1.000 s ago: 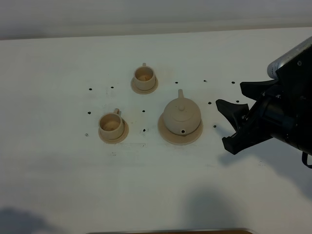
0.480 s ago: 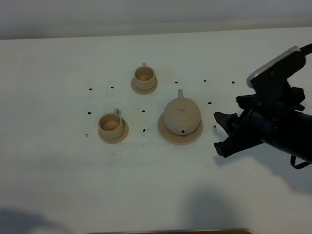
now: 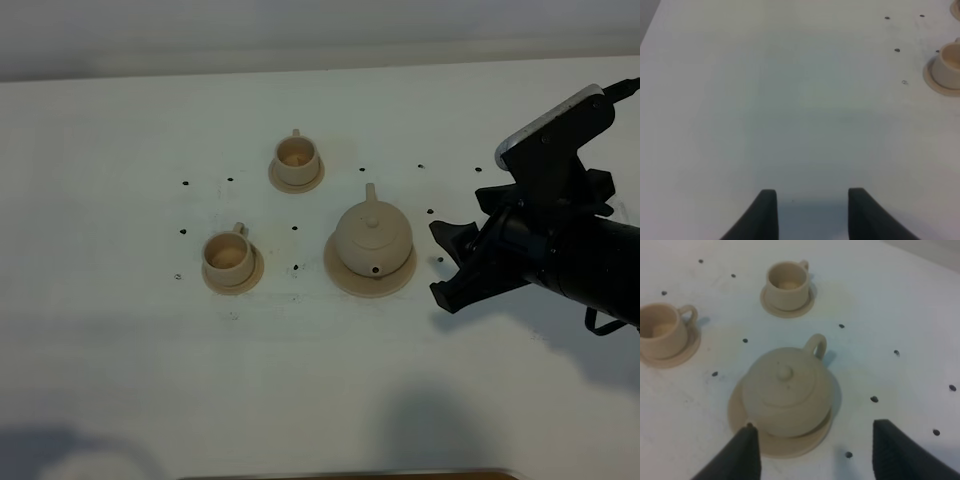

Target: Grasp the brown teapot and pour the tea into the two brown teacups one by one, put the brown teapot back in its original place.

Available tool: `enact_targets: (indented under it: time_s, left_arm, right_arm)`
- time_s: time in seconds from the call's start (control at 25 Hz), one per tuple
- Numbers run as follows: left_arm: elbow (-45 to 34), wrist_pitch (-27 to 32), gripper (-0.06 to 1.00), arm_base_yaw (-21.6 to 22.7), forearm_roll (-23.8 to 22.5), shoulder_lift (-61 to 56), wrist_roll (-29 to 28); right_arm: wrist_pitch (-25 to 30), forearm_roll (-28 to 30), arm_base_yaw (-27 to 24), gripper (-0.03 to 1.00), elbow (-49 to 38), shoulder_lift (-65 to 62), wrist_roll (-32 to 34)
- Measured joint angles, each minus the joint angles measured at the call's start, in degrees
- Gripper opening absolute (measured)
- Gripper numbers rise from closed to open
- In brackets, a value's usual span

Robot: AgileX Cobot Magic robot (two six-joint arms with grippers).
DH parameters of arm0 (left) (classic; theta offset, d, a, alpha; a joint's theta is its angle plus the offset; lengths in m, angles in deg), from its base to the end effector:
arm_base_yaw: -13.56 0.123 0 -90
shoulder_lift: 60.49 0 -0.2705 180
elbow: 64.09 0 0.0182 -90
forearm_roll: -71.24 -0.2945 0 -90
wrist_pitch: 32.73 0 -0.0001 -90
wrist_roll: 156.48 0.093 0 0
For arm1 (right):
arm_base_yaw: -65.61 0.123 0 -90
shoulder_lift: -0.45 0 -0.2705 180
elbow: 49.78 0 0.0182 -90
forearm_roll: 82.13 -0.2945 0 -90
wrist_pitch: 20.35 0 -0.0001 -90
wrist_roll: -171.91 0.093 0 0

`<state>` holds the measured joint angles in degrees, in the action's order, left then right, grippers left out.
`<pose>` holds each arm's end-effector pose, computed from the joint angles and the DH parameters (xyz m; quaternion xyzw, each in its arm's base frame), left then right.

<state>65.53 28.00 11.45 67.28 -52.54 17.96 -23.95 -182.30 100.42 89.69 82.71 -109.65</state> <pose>0.0545 0.0036 0.2854 -0.0267 0.8610 0.0006 0.5080 0.2483 0.1658 0.1957 -0.2594 0.8412 0.1102 0.4615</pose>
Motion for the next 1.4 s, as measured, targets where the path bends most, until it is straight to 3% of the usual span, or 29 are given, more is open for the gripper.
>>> enact_targets:
  time_s: [0.72, 1.2, 1.4]
  left_arm:
    - [0.0, 0.0, 0.31, 0.0, 0.0, 0.0, 0.2]
    - [0.0, 0.0, 0.31, 0.0, 0.0, 0.0, 0.2]
    - [0.0, 0.0, 0.31, 0.0, 0.0, 0.0, 0.2]
  right_arm:
    - [4.7, 0.0, 0.0, 0.50, 3.3, 0.3, 0.9]
    - [-6.5, 0.0, -0.8, 0.50, 8.5, 8.1, -2.8]
    - [-8.1, 0.5, -2.2, 0.50, 9.3, 10.3, 1.2]
